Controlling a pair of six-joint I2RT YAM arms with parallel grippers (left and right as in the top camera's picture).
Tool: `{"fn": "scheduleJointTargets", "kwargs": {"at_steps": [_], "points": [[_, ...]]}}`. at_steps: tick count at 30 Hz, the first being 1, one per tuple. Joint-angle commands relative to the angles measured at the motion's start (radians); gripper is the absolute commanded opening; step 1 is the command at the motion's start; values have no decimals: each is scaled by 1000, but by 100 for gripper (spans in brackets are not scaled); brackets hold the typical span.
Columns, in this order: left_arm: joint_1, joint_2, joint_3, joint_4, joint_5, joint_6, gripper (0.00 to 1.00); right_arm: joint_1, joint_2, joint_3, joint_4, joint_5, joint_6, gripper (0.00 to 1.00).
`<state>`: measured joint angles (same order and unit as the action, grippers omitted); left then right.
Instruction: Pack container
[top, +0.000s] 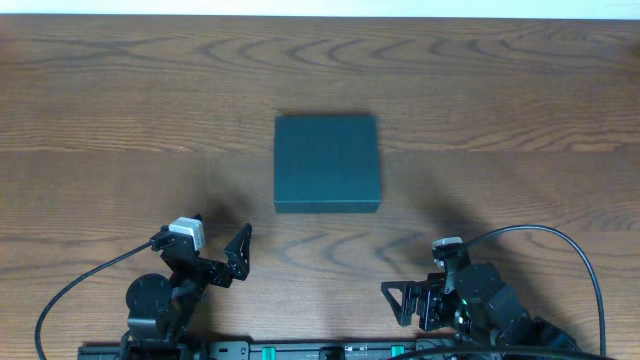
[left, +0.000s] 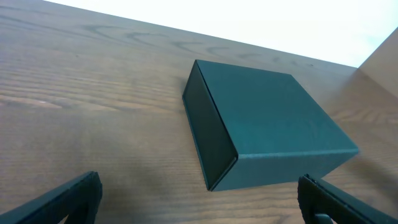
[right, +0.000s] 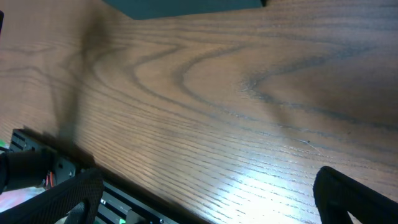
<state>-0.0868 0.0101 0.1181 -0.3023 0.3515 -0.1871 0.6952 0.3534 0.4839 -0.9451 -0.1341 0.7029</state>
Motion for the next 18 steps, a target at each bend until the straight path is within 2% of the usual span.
{"fn": "scheduleJointTargets", "kwargs": {"at_steps": [1, 4, 8, 14, 18], "points": [[6, -6, -24, 2, -13, -6, 98, 8, -1, 7, 2, 10, -13, 99], [6, -6, -24, 2, -13, -6, 99, 8, -1, 7, -3, 25, -29, 99], [6, -6, -24, 2, -13, -6, 98, 10, -9, 6, 10, 49, -178, 99], [6, -6, -24, 2, -13, -6, 98, 11, -117, 4, 185, 48, -579, 99], [6, -6, -24, 2, -13, -6, 99, 11, -208, -4, 212, 48, -833, 99]]}}
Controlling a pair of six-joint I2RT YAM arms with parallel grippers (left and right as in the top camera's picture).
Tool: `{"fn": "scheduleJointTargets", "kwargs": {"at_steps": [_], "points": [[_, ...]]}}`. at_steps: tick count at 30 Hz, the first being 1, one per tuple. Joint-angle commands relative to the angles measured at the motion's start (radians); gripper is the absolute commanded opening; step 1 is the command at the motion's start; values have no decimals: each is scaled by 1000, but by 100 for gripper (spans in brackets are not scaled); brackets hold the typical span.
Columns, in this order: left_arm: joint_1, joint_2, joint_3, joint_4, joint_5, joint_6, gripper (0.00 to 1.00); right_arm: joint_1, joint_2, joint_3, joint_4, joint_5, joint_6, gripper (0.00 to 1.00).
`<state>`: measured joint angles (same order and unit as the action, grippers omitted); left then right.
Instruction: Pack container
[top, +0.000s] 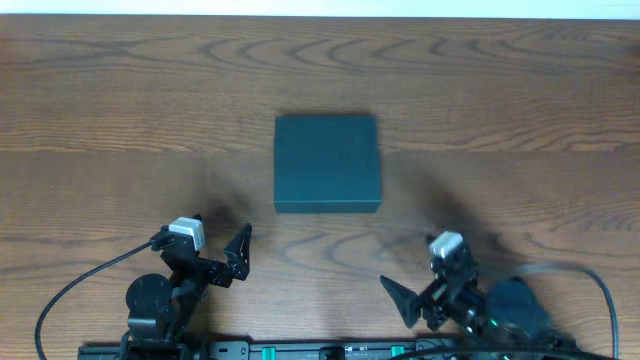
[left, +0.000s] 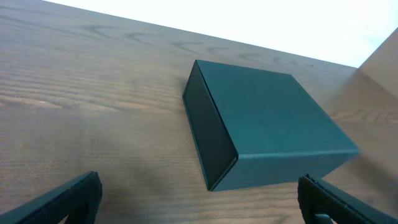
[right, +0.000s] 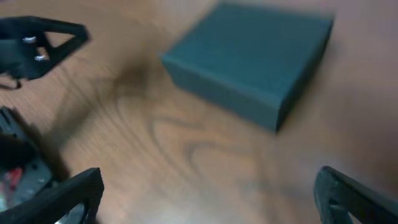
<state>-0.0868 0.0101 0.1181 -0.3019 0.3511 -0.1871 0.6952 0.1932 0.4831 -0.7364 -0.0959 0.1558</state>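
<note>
A closed dark teal box lies flat in the middle of the wooden table; it shows close in the left wrist view and blurred in the right wrist view. My left gripper stands open near the front edge, left of and short of the box, its jaws wide with only table between them. My right gripper is open at the front right, facing the box, with nothing between its fingers.
The wooden table stretches all round the box. A black rail with cables runs along the front edge. My left arm's finger shows at the right wrist view's upper left.
My right wrist has tilted and turned: its view showed mostly table with just the box's edge, and now shows the whole box. The left gripper and the box have not moved.
</note>
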Motion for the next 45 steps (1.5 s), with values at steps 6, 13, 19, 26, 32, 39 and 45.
{"fn": "scheduleJointTargets", "kwargs": {"at_steps": [6, 13, 19, 26, 32, 39, 45], "points": [[6, -6, -24, 2, -13, -6, 99, 11, -144, -140, 52, 10, -480, 99], [6, -6, -24, 2, -13, -6, 99, 12, -188, -300, 248, 10, -372, 99], [6, -6, -24, 2, -13, -6, 98, 13, -188, -367, 349, 8, -327, 99], [6, -6, -24, 2, -13, -6, 99, 13, -188, -370, 358, 10, -328, 99], [6, -6, -24, 2, -13, -6, 98, 13, -188, -370, 357, 10, -328, 99], [6, -6, -25, 2, -13, -6, 98, 13, -188, -370, 357, 10, -328, 99], [6, -6, -24, 2, -13, -6, 98, 13, -188, -370, 357, 10, -328, 99]]}}
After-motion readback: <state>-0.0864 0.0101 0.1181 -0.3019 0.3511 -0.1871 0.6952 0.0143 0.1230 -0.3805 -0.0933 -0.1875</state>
